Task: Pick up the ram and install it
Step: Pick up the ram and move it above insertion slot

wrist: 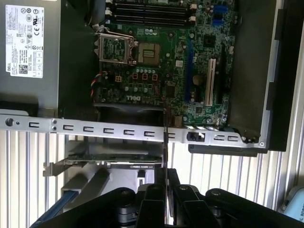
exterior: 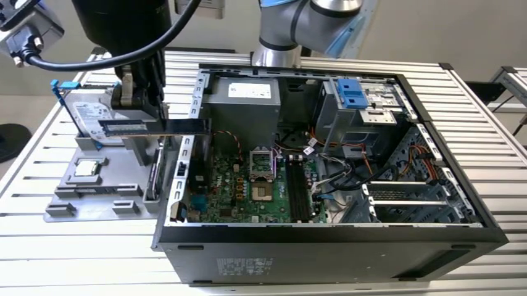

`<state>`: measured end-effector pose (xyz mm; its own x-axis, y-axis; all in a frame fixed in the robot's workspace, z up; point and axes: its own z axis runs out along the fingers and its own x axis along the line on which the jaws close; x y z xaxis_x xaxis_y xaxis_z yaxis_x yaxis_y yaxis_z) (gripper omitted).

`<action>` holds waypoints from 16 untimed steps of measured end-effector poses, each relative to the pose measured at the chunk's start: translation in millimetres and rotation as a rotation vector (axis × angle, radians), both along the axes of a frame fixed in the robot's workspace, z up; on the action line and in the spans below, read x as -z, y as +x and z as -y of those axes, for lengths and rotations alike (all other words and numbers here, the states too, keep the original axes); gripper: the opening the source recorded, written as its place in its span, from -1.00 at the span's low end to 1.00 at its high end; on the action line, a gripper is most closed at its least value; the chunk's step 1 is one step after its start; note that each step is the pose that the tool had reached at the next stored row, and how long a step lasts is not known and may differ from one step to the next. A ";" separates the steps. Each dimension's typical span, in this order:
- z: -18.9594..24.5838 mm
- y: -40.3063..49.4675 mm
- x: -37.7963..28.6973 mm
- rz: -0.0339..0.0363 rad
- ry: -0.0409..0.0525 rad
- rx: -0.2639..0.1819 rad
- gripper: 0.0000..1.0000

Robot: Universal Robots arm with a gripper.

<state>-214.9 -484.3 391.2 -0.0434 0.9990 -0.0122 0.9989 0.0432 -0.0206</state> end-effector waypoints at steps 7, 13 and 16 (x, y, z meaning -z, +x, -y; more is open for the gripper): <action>0.0 9.1 0.0 -0.0001 0.0000 0.000 -1.00; -0.1 15.9 0.0 0.0000 0.0000 0.000 -1.00; -0.1 19.4 0.0 0.0000 0.0000 0.000 -1.00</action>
<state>-195.5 -484.2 391.2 -0.0434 0.9990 -0.0122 0.9989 0.0432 -0.0205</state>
